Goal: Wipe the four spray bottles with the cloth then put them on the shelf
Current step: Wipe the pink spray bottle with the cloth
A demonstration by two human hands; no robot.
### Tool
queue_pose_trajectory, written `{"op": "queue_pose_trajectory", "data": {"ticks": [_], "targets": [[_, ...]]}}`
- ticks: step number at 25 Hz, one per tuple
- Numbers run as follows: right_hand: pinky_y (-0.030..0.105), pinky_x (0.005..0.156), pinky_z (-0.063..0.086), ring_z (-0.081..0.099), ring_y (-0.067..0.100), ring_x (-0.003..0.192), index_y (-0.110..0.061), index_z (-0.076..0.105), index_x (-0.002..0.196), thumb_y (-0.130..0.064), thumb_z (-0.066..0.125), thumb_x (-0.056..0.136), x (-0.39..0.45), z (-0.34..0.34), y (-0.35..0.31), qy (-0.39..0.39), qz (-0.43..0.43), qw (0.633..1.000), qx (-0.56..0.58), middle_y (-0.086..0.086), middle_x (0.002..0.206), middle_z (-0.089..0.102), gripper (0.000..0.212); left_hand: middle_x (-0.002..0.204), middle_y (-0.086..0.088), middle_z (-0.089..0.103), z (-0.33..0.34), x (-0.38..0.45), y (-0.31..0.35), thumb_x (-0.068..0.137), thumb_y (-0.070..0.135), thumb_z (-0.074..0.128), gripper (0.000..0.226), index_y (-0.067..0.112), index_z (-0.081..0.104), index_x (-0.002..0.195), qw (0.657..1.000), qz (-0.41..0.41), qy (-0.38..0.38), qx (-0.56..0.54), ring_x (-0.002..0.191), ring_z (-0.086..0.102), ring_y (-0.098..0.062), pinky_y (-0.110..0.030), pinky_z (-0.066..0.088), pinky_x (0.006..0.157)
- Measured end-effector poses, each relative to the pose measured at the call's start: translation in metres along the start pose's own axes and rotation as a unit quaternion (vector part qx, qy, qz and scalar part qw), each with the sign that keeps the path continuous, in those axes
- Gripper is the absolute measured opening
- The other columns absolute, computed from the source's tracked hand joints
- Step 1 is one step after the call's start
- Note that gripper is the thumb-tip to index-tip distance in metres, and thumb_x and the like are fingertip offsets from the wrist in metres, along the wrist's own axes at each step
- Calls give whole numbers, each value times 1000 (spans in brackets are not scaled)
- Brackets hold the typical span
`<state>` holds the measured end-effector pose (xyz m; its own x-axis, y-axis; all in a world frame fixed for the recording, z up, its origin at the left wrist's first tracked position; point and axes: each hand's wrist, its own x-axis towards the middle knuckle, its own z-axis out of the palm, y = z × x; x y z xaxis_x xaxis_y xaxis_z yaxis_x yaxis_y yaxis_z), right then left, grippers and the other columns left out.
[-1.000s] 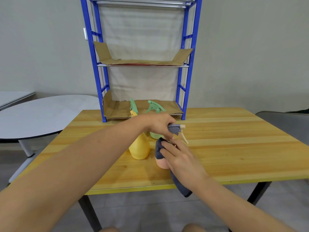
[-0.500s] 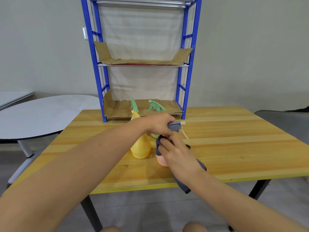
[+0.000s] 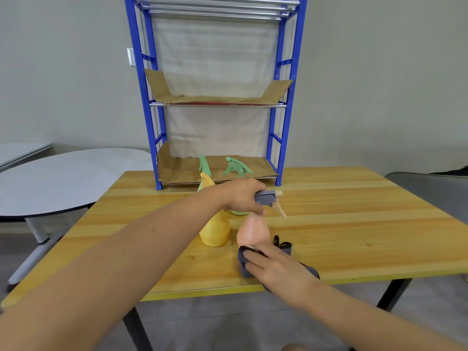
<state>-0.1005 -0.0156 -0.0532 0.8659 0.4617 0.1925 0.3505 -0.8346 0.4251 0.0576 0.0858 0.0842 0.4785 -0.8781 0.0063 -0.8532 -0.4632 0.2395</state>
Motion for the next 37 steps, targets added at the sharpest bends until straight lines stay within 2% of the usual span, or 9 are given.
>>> {"op": "queue_pose_trajectory", "data": {"ticks": [3,8,10,14,19,22,28,33,37], "targets": [[35,107,39,51,24,124,-8,63,112,-15,53,95,-4,-1,28,97,26,994,50,6,128,58,20,76,3,56,1,1,0,86,38,76,27,19,57,87,1000,-5,1,-4,69,51,-18,-31,36,57],[27,104,35,49,12,118,-22,63,115,-30,62,94,-21,16,26,77,20,997,-13,-7,126,59,22,101,6,67,-11,-6,-4,86,50,73,39,22,66,112,998,-8,-22,-61,91,63,-17,-33,51,78],[30,102,37,48,17,114,-17,69,103,-20,69,88,-25,8,28,130,3,991,9,-4,121,63,16,90,6,63,-13,-5,-10,86,45,74,23,25,64,94,999,-2,-22,-27,83,58,-17,-34,46,73],[27,94,42,52,21,103,-11,72,99,-10,71,85,-4,-19,45,258,144,951,90,2,116,67,15,73,0,49,-11,-4,-12,86,37,75,34,21,49,71,1000,-10,-15,24,66,43,-18,-33,34,61],[33,94,43,57,24,107,-13,68,105,-11,57,91,-14,9,15,133,83,983,91,2,119,62,18,70,1,51,-8,-4,-14,85,35,75,31,25,52,67,1000,-13,2,3,63,44,-17,-33,34,59],[38,96,44,51,24,113,-14,68,108,-14,62,90,13,-4,22,143,123,977,104,3,122,60,19,70,-1,52,-6,-2,-12,85,37,74,27,21,57,71,1000,-15,8,3,65,45,-18,-33,35,59],[40,85,46,56,31,94,-7,69,89,-5,71,64,32,-2,-22,40,84,996,4,12,95,62,26,70,2,55,-2,8,-1,83,44,75,27,18,65,84,999,-29,23,8,65,49,-18,-30,35,56],[48,86,45,54,36,90,-2,67,90,0,50,79,50,-13,8,120,184,975,-35,16,94,62,20,67,1,54,1,15,14,82,38,76,27,17,60,78,998,-52,32,-7,59,46,-15,-29,34,52],[40,71,51,56,32,81,-8,72,78,-6,78,57,28,8,-28,31,107,992,-57,11,83,63,22,72,0,56,1,17,16,84,37,76,31,8,68,93,998,-56,15,-25,62,48,-17,-29,35,53]]}}
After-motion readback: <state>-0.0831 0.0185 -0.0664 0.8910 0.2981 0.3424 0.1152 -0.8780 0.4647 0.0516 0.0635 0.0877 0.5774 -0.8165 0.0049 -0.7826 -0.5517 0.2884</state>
